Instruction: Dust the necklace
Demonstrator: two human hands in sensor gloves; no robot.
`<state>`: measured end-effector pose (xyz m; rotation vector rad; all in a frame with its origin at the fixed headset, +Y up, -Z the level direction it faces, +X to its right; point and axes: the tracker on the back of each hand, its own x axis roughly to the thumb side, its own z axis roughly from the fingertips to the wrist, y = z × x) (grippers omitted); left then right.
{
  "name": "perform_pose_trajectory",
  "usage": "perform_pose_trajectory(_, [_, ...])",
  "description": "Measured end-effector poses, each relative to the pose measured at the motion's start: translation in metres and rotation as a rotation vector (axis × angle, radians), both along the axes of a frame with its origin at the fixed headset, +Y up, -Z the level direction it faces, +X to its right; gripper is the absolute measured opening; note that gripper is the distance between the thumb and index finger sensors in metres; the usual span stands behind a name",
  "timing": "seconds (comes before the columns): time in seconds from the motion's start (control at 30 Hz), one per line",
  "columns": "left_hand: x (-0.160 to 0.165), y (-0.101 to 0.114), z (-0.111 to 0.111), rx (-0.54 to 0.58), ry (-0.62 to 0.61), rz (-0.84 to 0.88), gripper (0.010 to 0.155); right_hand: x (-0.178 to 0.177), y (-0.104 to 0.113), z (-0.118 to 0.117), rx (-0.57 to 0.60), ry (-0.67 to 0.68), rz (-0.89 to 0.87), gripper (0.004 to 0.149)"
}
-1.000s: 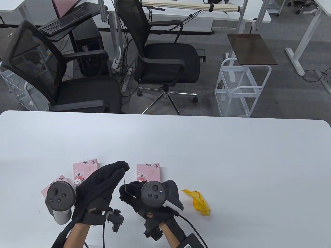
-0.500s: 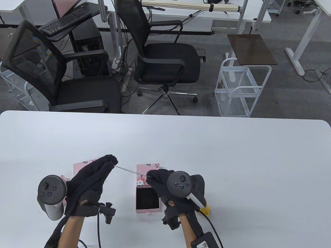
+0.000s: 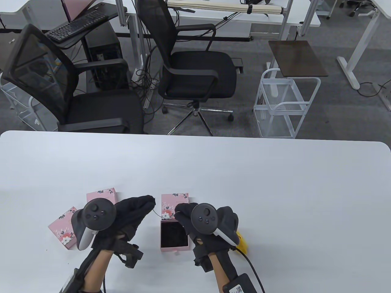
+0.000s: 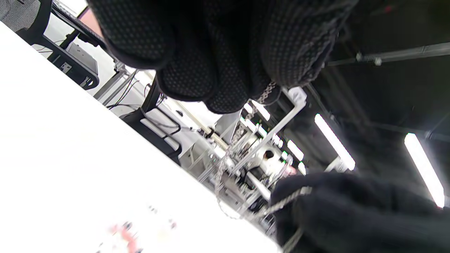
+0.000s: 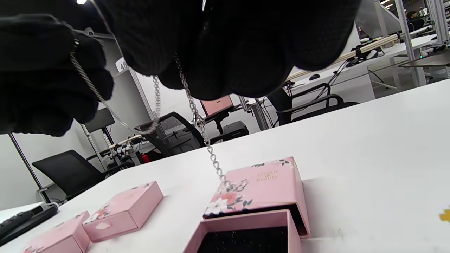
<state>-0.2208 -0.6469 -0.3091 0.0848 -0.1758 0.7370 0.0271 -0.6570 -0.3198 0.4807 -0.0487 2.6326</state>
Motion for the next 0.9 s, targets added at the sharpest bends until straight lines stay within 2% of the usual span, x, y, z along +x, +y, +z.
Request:
perform_pose_trajectory(0.17, [0.015,-0.022,-0.008,-0.047,-0.013,-0.139,0.038,-0.006,-0.015,-0.005,-0.050,0.008,0.037,0.036])
perform_pose_trajectory(0.33, [0.025,-0.042,-0.013,-0.113,-0.035,-0.209,0.038,-0.010,-0.028,-0.009,-0.095,0.014,0.068,0.036])
perform_pose_trajectory(0.9, [0.051,-0.075,-0.013,-0.134,-0.087,-0.471,0.037,-0.015,-0.061,-0.017,-0.201,0.009,0.174,0.037])
